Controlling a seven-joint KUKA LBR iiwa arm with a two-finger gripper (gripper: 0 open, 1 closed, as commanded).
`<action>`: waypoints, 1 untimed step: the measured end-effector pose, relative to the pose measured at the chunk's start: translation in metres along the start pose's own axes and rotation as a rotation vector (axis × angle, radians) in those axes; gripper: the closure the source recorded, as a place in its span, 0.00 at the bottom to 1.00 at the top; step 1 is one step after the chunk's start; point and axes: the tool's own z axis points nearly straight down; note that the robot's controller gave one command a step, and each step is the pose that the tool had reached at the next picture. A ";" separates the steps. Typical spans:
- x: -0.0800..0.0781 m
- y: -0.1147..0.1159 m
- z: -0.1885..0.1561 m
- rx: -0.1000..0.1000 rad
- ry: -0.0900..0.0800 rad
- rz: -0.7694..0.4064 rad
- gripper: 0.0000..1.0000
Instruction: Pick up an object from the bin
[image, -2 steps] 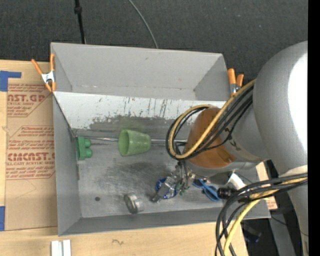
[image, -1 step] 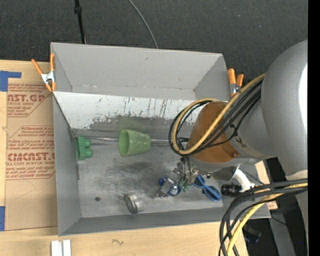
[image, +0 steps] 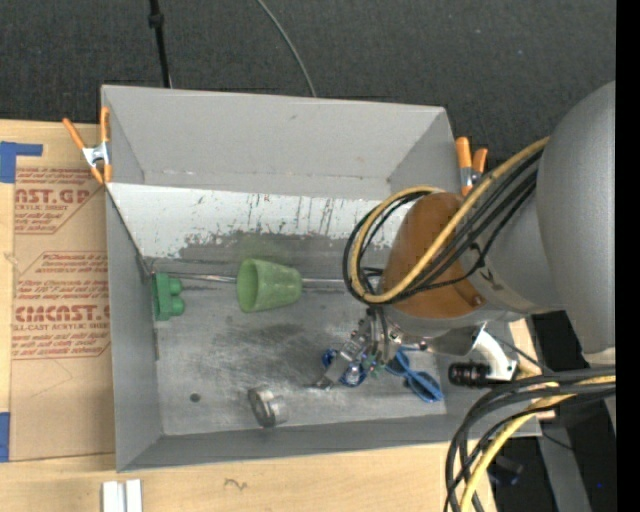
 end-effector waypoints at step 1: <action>-0.001 0.001 -0.077 -0.004 -0.005 -0.001 1.00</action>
Offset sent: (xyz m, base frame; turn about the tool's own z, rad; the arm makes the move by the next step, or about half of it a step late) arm -0.0001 -0.0001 0.0738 0.0000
